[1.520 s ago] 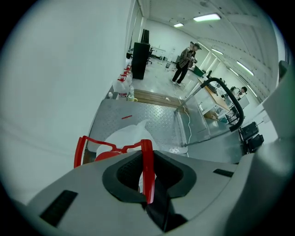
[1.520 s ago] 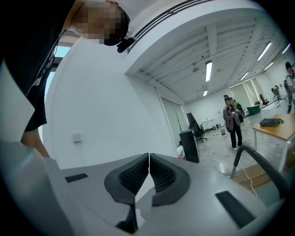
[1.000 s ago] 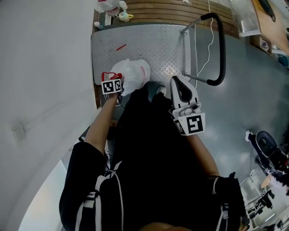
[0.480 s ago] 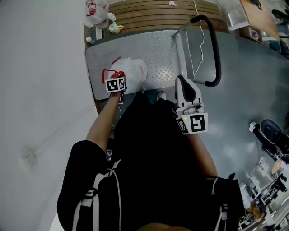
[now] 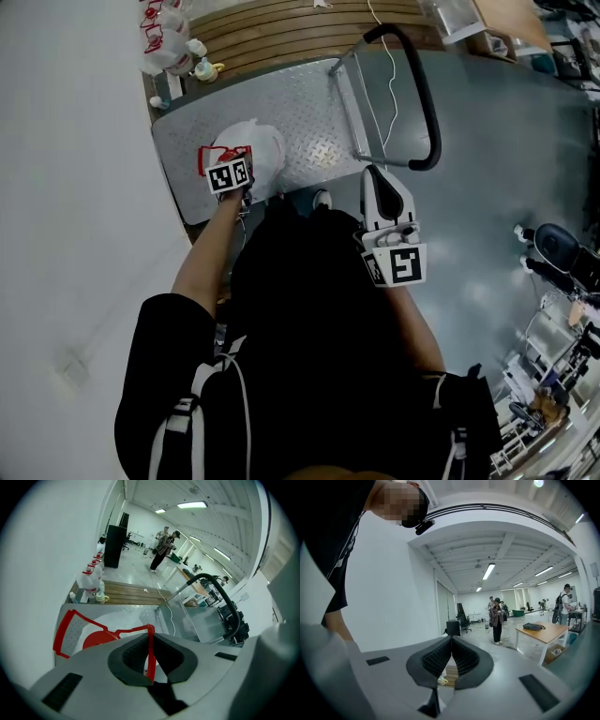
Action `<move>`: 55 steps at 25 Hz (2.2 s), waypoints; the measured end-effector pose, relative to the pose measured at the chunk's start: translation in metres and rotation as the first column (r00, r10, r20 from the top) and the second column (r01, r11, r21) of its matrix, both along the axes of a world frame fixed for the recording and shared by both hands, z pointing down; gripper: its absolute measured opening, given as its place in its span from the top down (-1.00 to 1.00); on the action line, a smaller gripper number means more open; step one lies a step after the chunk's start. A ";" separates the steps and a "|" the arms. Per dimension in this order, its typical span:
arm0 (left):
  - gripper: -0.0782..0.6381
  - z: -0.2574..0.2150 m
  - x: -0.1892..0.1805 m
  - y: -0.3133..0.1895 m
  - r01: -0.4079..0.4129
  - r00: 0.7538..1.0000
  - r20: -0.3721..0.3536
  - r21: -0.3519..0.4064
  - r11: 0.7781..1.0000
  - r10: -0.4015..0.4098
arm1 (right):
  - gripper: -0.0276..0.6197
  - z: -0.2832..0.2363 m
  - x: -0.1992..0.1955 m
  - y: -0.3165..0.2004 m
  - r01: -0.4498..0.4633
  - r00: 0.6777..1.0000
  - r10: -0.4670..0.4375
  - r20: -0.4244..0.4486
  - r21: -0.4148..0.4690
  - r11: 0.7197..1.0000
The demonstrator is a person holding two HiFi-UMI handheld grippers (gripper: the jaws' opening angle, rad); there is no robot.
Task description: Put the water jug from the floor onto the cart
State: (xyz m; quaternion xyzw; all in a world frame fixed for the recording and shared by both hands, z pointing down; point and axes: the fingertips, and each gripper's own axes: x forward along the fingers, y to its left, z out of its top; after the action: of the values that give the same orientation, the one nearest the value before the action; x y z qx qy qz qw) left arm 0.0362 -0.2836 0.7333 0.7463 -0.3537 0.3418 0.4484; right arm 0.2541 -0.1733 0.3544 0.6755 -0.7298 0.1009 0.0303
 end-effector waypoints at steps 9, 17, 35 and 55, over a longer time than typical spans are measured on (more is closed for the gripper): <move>0.66 -0.001 0.039 0.020 -0.084 0.987 -0.141 -0.039 0.996 0.078 | 0.85 0.000 0.002 0.005 -0.019 1.000 0.019 -0.012 -0.008 1.000; 0.67 -0.017 0.038 0.010 -0.017 0.974 -0.226 -0.011 1.000 0.014 | 0.85 0.002 -0.003 -0.001 0.029 0.999 -0.029 -0.018 0.000 1.000; 0.72 -0.173 -0.014 0.030 0.218 0.938 -0.335 0.384 0.897 -0.084 | 0.85 -0.017 -0.080 -0.032 0.275 0.961 -0.277 0.004 0.100 0.956; 0.73 -0.338 -0.062 0.048 0.312 0.950 -0.260 0.801 0.512 -0.171 | 0.86 -0.028 -0.147 -0.056 0.489 0.872 -0.483 -0.074 0.127 0.863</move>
State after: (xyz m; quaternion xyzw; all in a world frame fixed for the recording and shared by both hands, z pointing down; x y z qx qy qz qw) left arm -0.0253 -0.2356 0.3953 0.8350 -0.5393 0.0108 0.1085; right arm 0.1071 -0.2292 0.3263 0.4722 -0.8809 0.0246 0.0210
